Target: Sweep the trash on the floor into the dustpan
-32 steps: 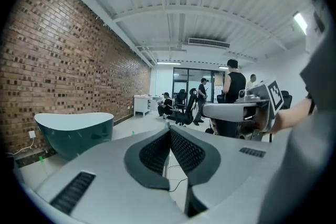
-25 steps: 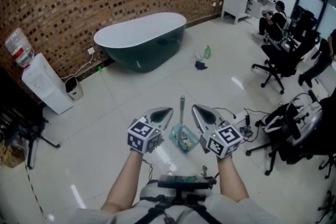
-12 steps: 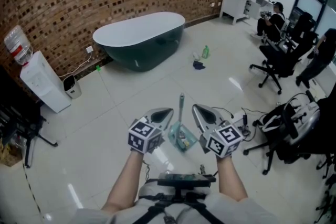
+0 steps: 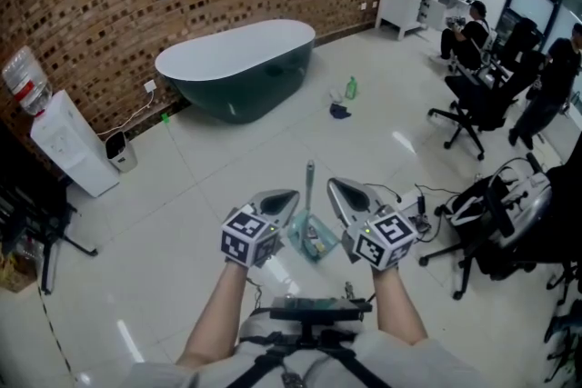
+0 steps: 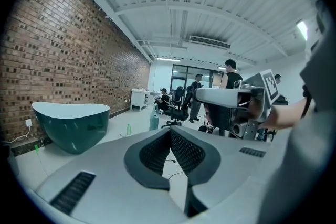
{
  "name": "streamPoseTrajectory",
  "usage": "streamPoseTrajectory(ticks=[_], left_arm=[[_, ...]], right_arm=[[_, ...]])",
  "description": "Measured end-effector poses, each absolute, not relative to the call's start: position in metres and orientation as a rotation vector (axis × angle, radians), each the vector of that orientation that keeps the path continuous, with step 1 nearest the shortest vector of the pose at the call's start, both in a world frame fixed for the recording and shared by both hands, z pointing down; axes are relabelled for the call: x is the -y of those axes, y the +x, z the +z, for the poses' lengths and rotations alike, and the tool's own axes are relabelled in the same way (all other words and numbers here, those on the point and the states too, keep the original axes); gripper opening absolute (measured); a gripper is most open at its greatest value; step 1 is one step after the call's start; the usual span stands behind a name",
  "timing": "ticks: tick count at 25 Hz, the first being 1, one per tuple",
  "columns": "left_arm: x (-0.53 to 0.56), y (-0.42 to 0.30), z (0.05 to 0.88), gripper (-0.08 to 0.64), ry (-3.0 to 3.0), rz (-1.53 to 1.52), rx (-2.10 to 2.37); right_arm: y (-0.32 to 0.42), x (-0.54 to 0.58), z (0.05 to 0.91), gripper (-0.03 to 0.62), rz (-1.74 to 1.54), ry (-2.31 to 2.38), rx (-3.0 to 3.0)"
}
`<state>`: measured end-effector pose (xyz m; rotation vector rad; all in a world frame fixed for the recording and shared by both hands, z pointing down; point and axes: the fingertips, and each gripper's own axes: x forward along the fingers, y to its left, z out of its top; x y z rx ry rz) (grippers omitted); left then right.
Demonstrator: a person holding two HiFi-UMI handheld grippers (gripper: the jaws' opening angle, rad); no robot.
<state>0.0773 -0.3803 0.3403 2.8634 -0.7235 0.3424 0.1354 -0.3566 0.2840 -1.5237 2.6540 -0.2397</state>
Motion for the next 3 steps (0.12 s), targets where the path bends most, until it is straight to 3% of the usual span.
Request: streamPoseTrajectory(ticks=[3], left_arm=[[0.3807, 0.0774, 0.345, 0.003, 2.856, 0.352, 0.726]], right_arm=[[0.1345, 0.3578, 0.2858, 0.0, -0.233, -1.509, -2.663]])
